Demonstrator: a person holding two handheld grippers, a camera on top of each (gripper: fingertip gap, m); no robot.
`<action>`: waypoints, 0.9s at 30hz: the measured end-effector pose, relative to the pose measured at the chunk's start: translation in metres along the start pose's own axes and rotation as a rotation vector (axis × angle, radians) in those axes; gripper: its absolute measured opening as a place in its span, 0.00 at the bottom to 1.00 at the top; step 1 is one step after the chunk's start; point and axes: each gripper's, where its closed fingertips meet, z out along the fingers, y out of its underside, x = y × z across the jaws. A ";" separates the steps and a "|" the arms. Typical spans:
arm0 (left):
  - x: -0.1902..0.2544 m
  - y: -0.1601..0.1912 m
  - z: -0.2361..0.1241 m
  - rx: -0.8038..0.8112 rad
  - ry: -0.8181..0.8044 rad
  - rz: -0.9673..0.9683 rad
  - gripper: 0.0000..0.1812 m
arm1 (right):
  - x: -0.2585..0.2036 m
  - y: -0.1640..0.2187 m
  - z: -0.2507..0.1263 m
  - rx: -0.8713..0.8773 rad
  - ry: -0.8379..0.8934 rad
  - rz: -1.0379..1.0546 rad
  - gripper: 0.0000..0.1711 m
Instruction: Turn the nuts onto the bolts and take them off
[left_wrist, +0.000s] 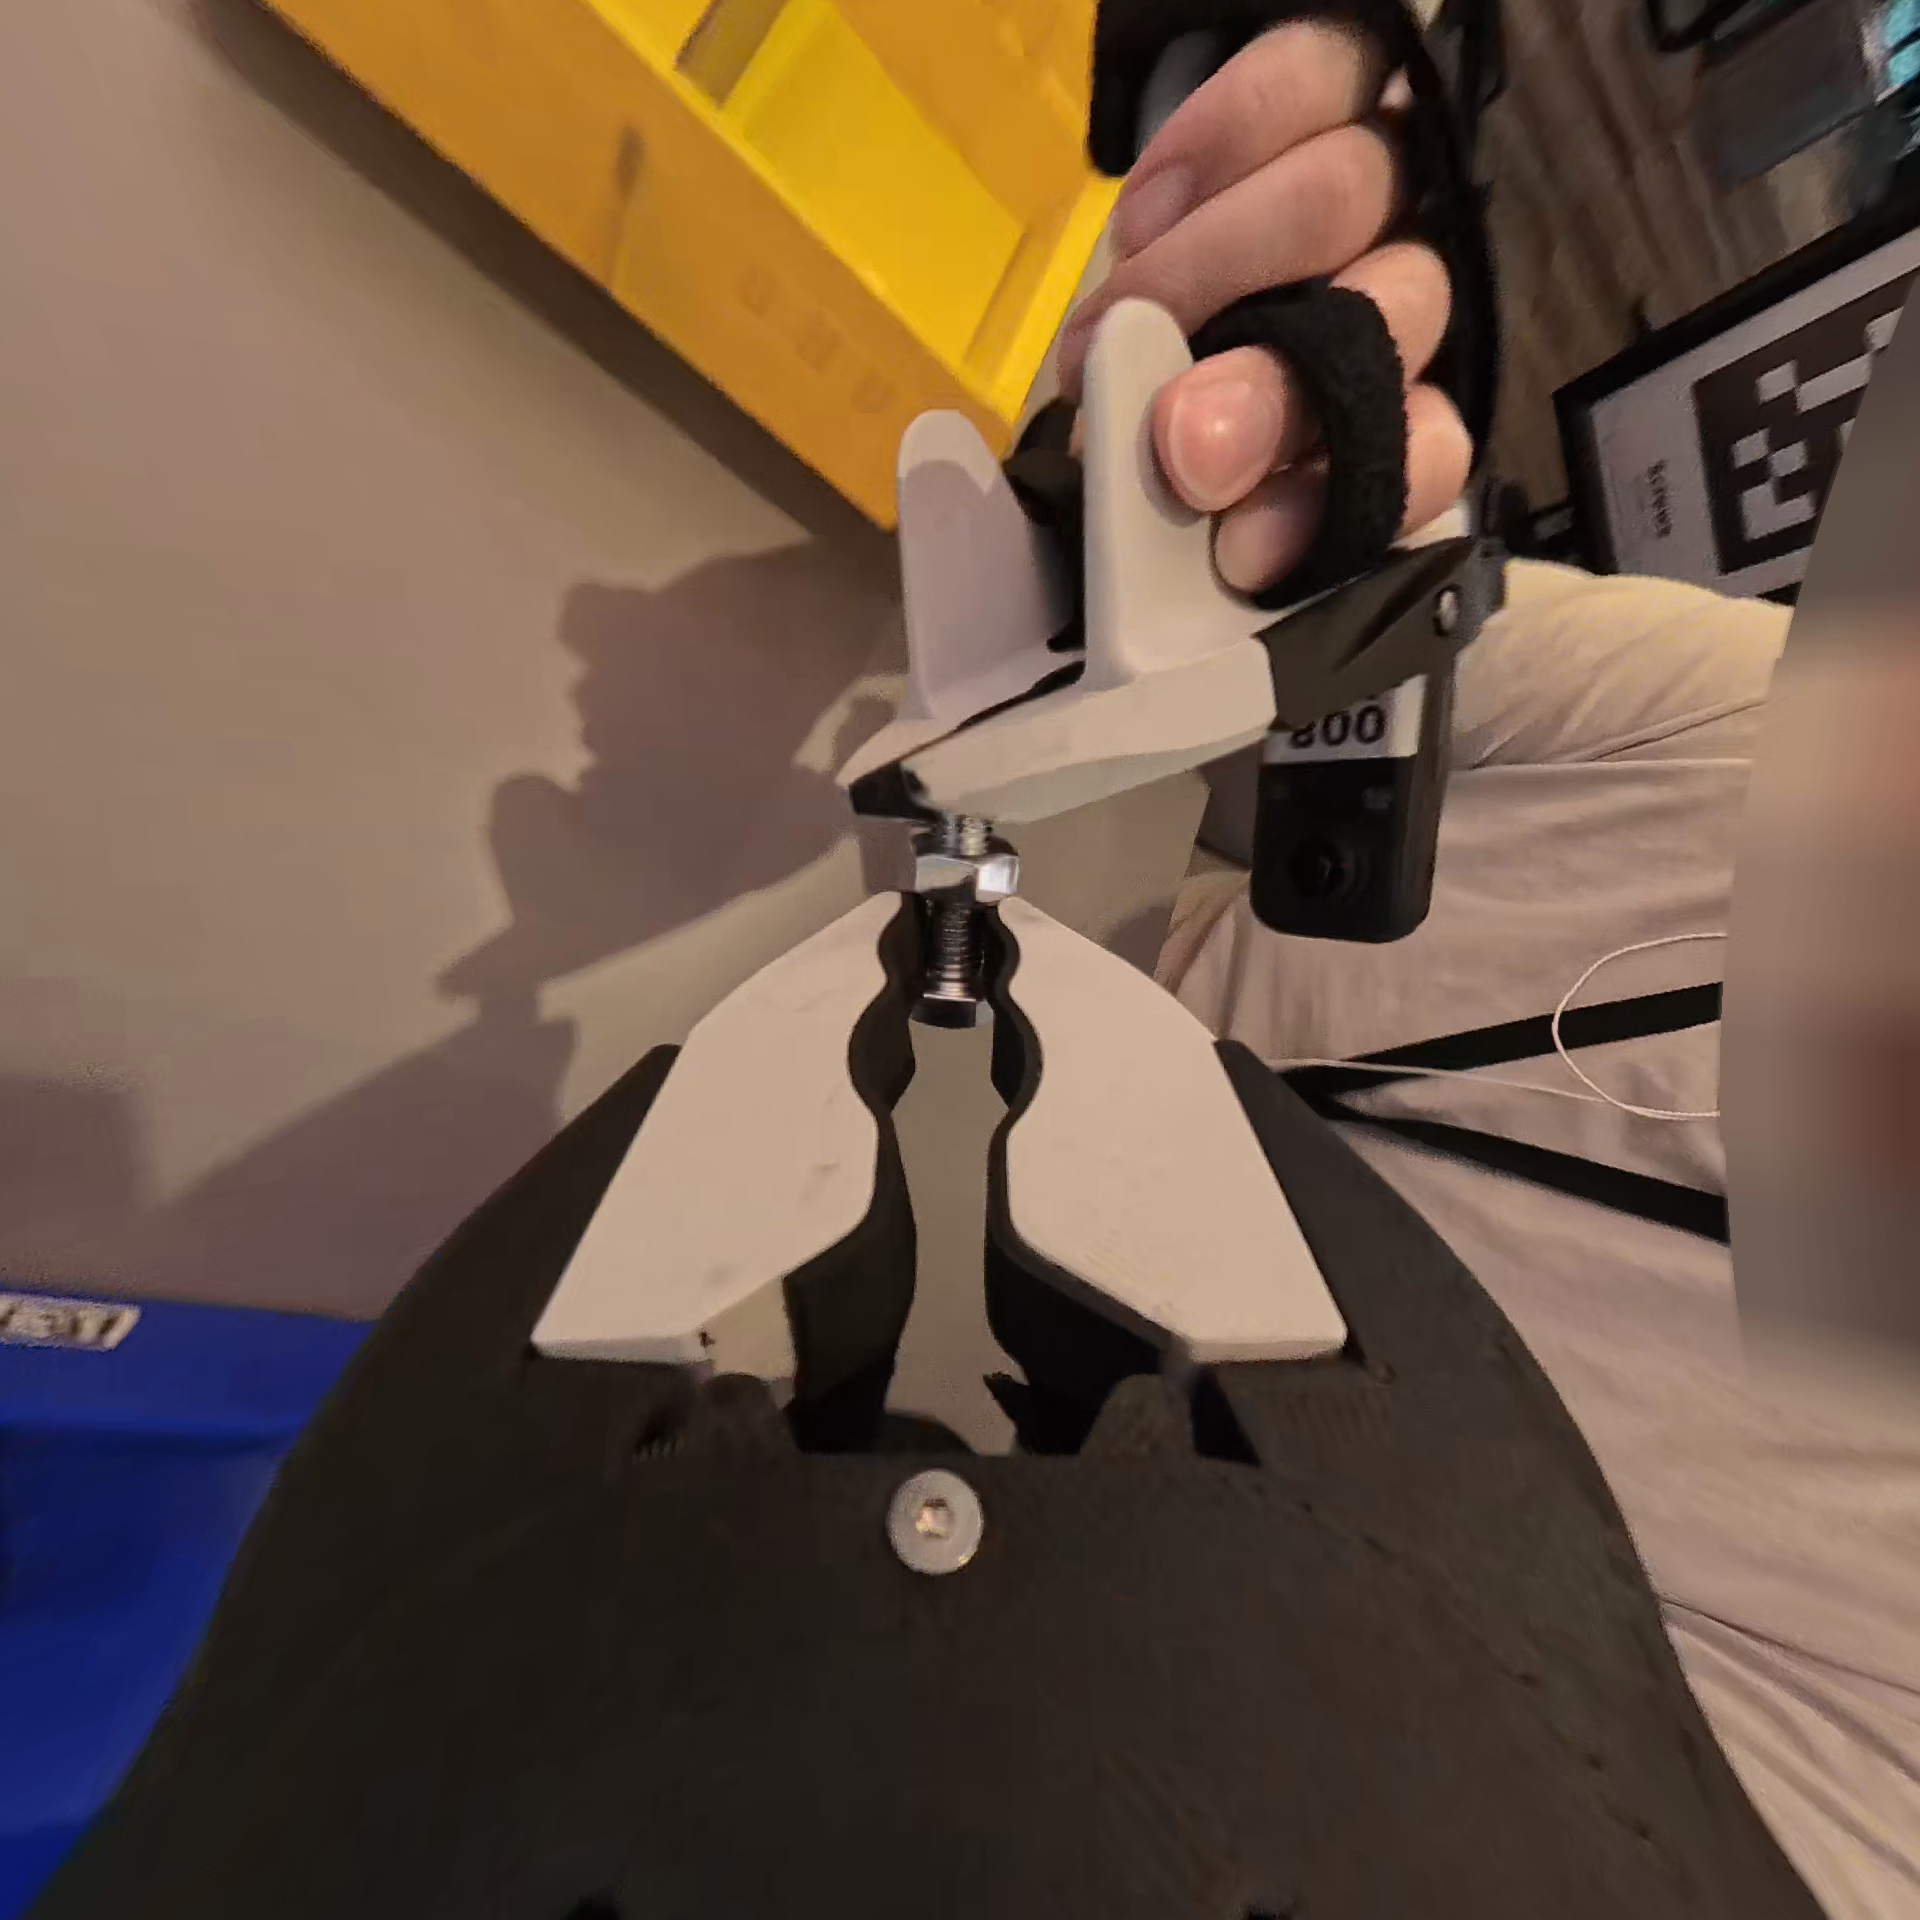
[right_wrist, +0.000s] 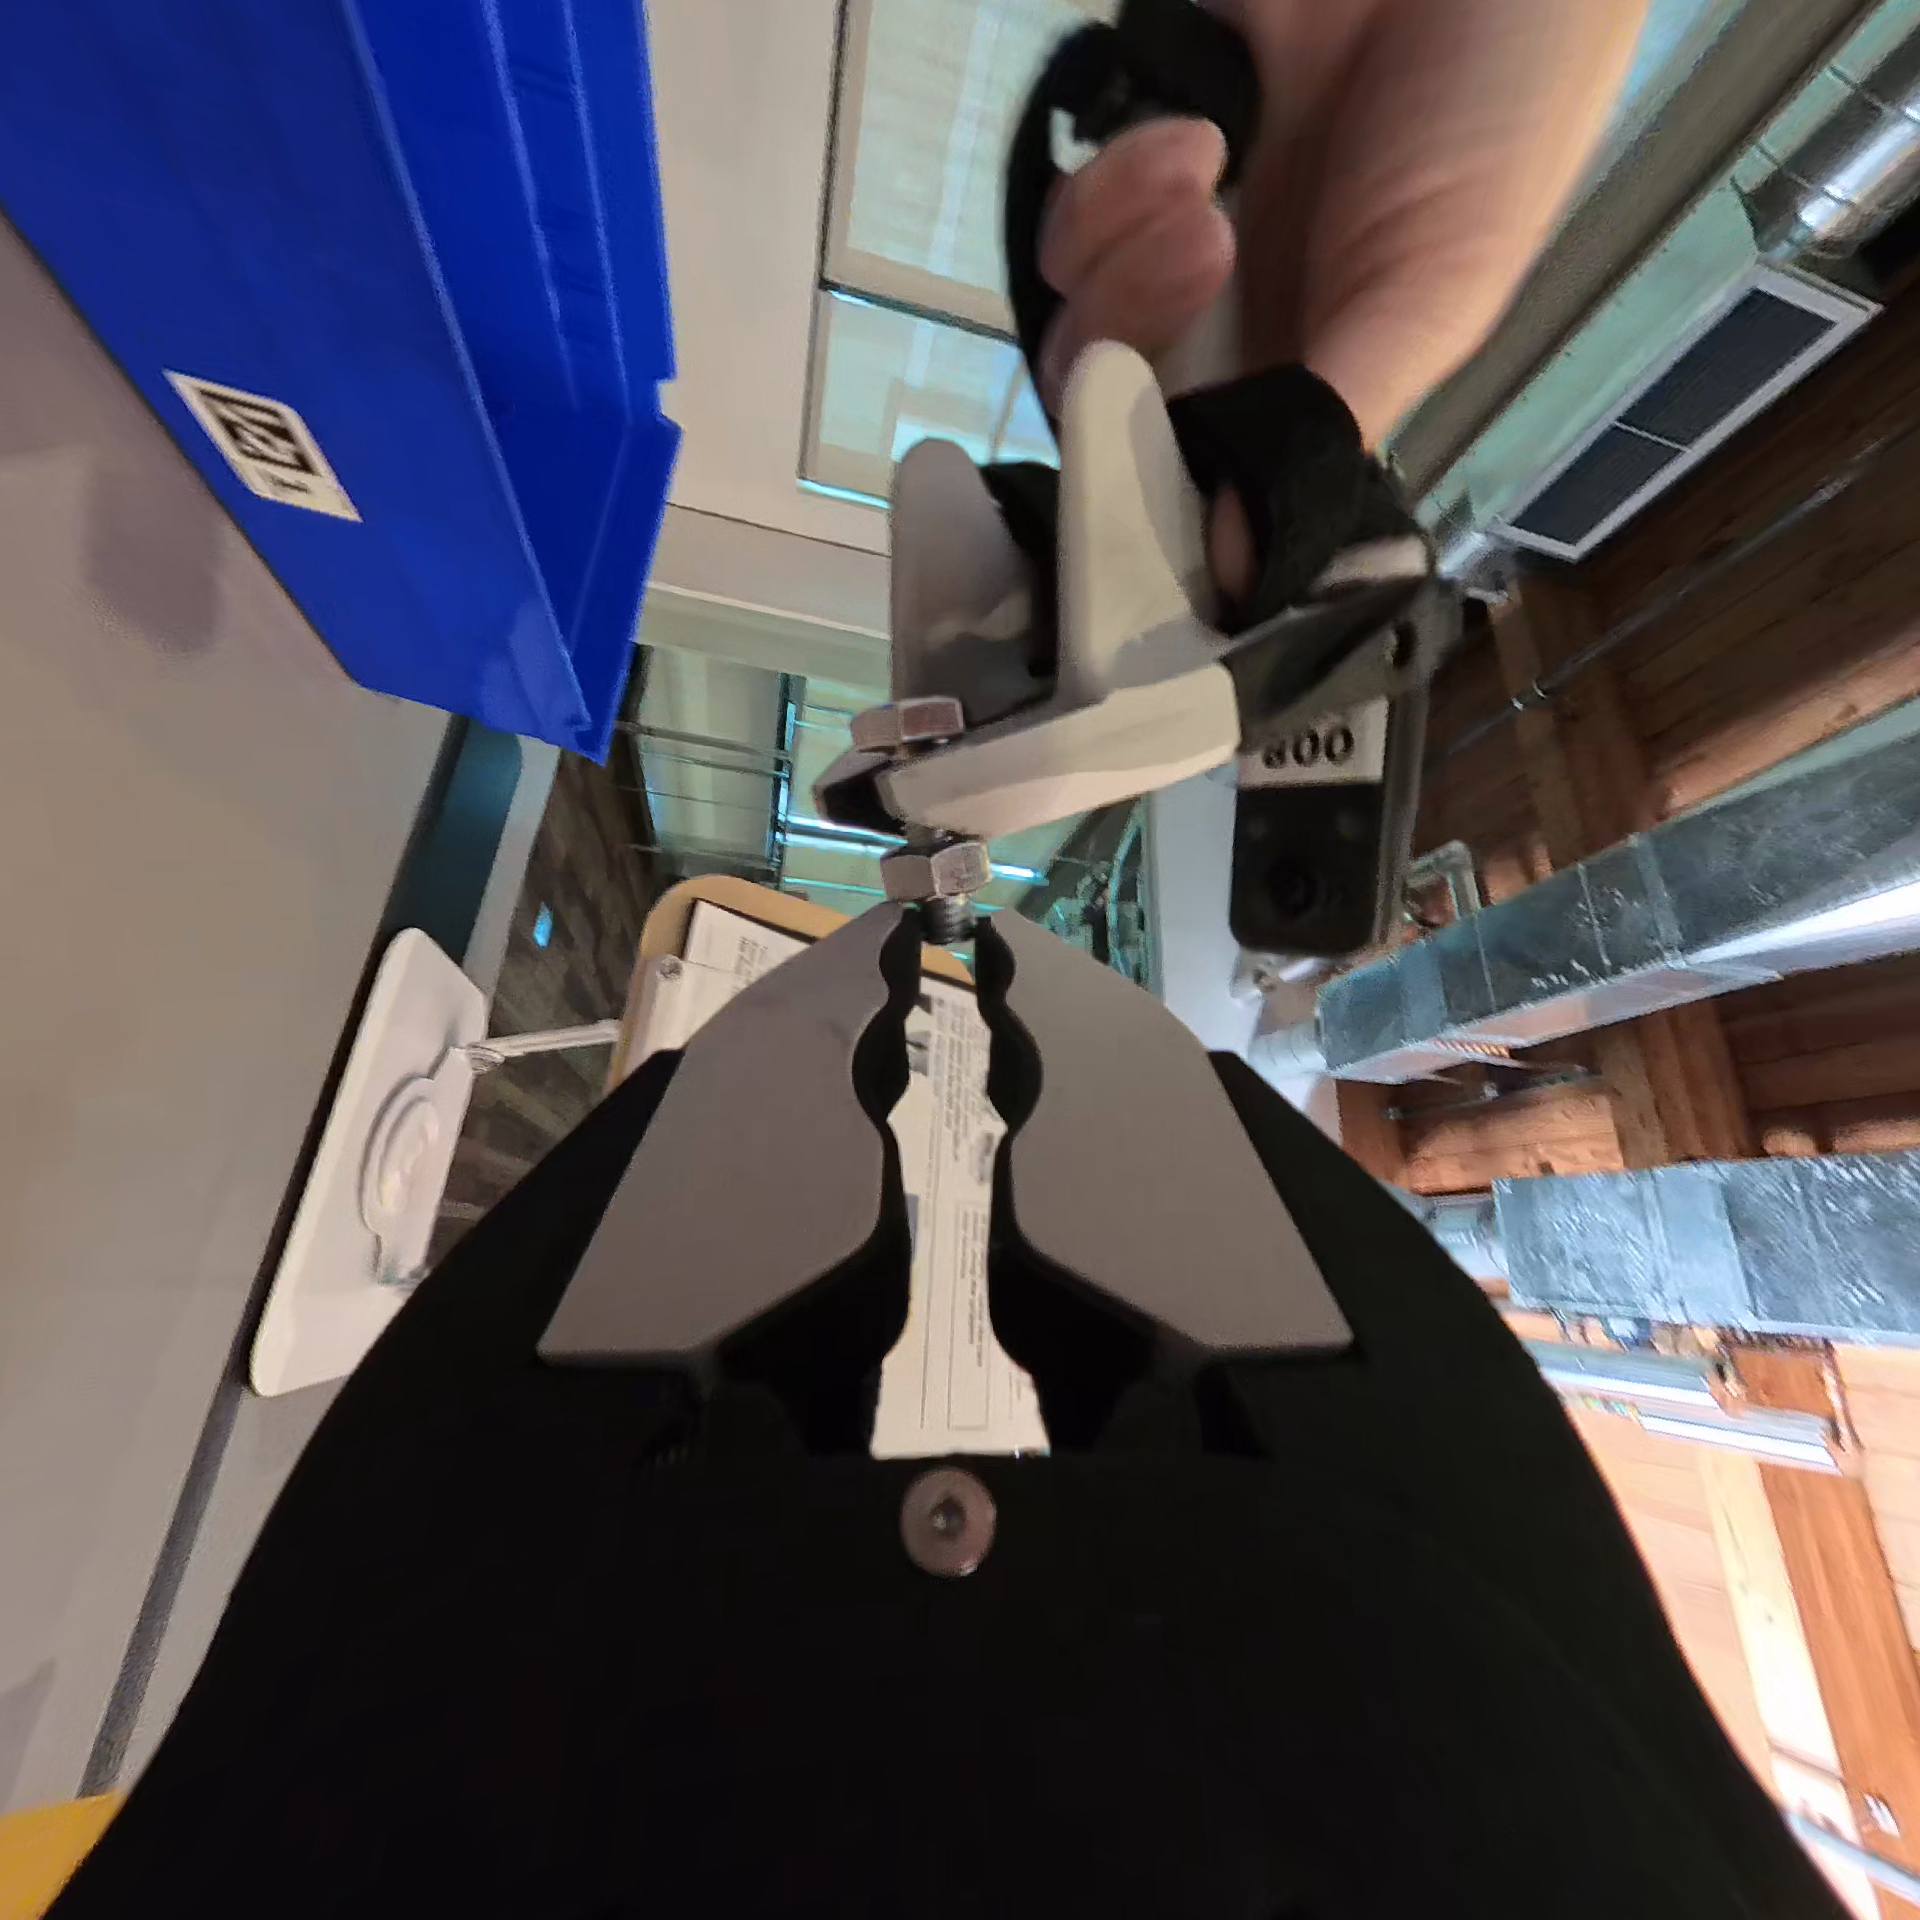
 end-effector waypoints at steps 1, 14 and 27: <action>0.002 -0.005 -0.002 0.048 0.022 0.018 0.05 | 0.006 0.007 0.000 -0.022 0.035 0.011 0.07; 0.019 -0.092 -0.059 0.927 -0.343 0.471 0.05 | 0.055 0.038 -0.012 0.346 -0.288 1.817 0.20; 0.014 -0.100 -0.026 0.873 -0.655 0.637 0.06 | 0.054 0.050 -0.012 0.267 -0.245 1.880 0.15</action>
